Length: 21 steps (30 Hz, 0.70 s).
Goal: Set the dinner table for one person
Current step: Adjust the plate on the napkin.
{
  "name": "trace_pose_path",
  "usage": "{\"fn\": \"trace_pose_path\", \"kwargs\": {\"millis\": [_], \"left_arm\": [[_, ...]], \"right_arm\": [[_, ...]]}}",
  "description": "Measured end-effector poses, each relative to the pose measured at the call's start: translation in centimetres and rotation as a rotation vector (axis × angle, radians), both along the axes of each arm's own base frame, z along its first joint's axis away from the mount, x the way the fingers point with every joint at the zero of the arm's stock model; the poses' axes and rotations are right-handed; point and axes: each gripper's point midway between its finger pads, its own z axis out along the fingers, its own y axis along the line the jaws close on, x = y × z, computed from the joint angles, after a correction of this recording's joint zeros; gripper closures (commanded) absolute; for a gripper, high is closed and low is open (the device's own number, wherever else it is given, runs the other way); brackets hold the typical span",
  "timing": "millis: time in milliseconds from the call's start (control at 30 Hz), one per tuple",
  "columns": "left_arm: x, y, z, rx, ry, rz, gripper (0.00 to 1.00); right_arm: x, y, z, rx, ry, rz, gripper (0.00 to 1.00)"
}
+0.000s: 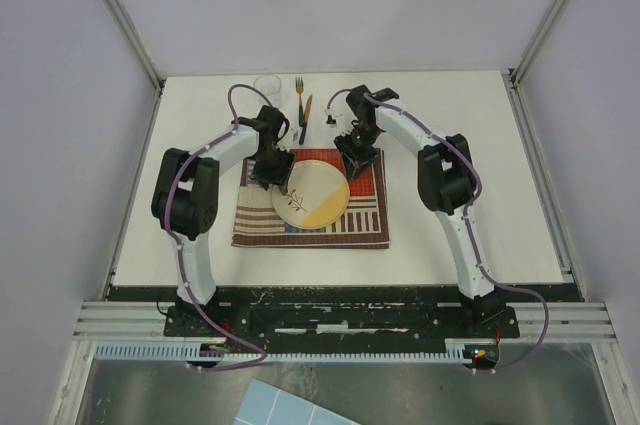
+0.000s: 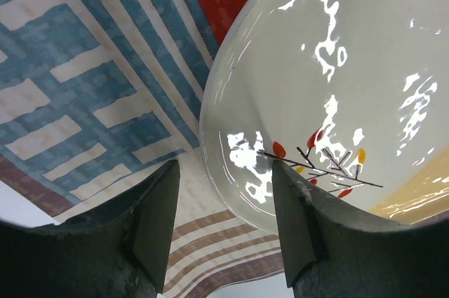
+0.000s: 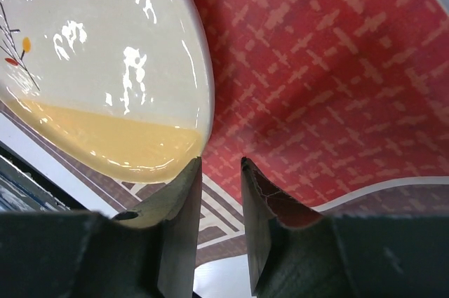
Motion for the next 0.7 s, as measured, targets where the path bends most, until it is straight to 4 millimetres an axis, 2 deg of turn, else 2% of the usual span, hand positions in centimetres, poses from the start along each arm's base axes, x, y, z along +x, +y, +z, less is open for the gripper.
{"fn": "trace_pose_path", "kwargs": {"millis": [167, 533, 700], "left_arm": [[-0.2, -0.4, 0.0, -0.024, 0.011, -0.004, 0.42], [-0.4, -0.9, -0.2, -0.053, 0.025, -0.01, 0.44], [-0.4, -1.1, -0.2, -0.063, 0.029, -0.013, 0.46]], "right_arm": [[0.4, 0.2, 0.0, 0.009, -0.004, -0.002, 0.63], [-0.2, 1.3, 0.3, 0.068, 0.052, 0.002, 0.57], [-0.7, 1.5, -0.3, 0.073, 0.097, 0.003, 0.57]]}}
